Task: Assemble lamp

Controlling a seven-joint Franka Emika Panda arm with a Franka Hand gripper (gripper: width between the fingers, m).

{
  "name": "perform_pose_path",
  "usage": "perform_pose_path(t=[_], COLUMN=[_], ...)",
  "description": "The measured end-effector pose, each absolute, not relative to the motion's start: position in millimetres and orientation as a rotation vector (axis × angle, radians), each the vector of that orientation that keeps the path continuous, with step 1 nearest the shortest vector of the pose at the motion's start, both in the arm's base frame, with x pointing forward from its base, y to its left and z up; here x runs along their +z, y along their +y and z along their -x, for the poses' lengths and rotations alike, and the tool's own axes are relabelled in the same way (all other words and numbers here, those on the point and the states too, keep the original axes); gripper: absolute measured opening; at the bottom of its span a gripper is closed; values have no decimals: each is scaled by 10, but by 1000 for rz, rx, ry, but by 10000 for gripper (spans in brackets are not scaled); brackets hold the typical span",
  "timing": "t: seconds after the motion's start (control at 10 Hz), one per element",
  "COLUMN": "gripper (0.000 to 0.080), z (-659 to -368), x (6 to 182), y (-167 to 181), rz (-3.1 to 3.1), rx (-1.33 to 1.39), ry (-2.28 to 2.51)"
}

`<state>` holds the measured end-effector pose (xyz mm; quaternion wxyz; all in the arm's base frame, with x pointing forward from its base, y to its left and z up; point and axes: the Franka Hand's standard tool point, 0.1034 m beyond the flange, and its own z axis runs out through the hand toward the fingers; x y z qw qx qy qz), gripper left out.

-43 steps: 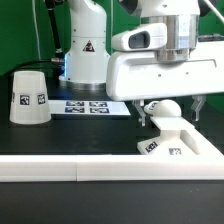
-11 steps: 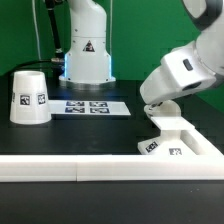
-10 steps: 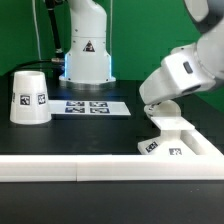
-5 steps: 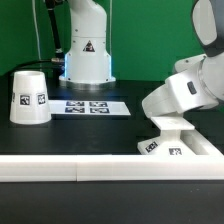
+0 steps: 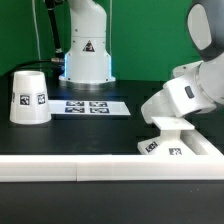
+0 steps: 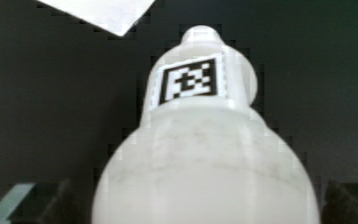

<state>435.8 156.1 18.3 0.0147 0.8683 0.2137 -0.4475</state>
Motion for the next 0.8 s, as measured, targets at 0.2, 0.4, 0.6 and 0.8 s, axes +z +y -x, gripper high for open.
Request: perform_pose_path(t=[0.2, 0.4, 0.6, 0.8], gripper=[657, 573, 574, 574], z=[-4365, -4372, -4381, -4410], x=[183, 185, 189, 356], y=[1560, 1554, 1534, 1442], rz=[-2705, -2707, -2710, -2706], rx=[-1391, -1391, -1392, -1426], ry=[664, 662, 658, 652])
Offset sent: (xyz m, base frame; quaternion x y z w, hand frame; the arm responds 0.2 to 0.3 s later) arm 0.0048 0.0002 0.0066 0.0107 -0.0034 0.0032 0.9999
